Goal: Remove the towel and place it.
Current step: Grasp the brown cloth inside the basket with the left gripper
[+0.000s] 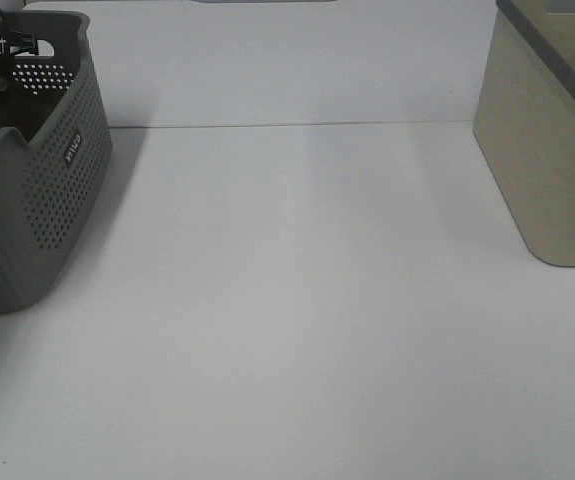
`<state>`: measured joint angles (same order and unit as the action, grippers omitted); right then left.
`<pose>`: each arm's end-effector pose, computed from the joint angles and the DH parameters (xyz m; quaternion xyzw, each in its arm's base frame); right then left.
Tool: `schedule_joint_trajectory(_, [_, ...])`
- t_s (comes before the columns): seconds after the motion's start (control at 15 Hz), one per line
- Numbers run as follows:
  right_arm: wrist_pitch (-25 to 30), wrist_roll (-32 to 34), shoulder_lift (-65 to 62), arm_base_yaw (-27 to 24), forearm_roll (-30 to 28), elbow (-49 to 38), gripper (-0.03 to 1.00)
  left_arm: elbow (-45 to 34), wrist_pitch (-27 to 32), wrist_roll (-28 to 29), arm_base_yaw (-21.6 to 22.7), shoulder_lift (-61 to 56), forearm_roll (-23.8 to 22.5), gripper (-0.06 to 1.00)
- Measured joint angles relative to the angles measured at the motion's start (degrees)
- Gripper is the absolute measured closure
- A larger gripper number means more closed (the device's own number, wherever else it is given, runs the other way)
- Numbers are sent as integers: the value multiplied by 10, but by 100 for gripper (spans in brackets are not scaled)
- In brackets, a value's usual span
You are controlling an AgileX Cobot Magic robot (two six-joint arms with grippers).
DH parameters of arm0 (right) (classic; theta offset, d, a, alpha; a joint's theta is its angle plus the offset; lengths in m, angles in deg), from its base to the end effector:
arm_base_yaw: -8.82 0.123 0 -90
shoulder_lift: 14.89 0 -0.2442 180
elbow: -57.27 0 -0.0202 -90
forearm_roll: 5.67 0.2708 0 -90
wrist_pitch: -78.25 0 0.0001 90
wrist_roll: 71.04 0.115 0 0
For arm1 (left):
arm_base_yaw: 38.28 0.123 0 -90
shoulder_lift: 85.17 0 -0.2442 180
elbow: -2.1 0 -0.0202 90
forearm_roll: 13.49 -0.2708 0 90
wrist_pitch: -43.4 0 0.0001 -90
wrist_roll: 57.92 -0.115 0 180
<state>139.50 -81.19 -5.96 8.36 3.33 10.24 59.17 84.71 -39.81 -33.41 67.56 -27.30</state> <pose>0.0735 0.0152 0.2776 -0.0755 0.8476 0.0300 0.5244 0.5636 0.0662 0.1463 -0.1302 0.9160 0.0643 0.3740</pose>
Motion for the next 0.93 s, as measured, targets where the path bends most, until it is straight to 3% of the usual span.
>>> schedule_joint_trajectory(0.2, [0,0,0,0,0,0,53,0,-9,0,0,5,-2,44])
schedule_joint_trajectory(0.4, [0,0,0,0,0,0,53,0,-10,0,0,10,-3,61])
schedule_joint_trajectory(0.47, [0,0,0,0,0,0,53,0,-10,-4,0,11,-9,75])
schedule_joint_trajectory(0.6, [0,0,0,0,0,0,53,0,-10,-34,0,11,-13,93])
schedule_joint_trajectory(0.93, [0,0,0,0,0,0,53,0,1,-57,-1,-20,-13,94])
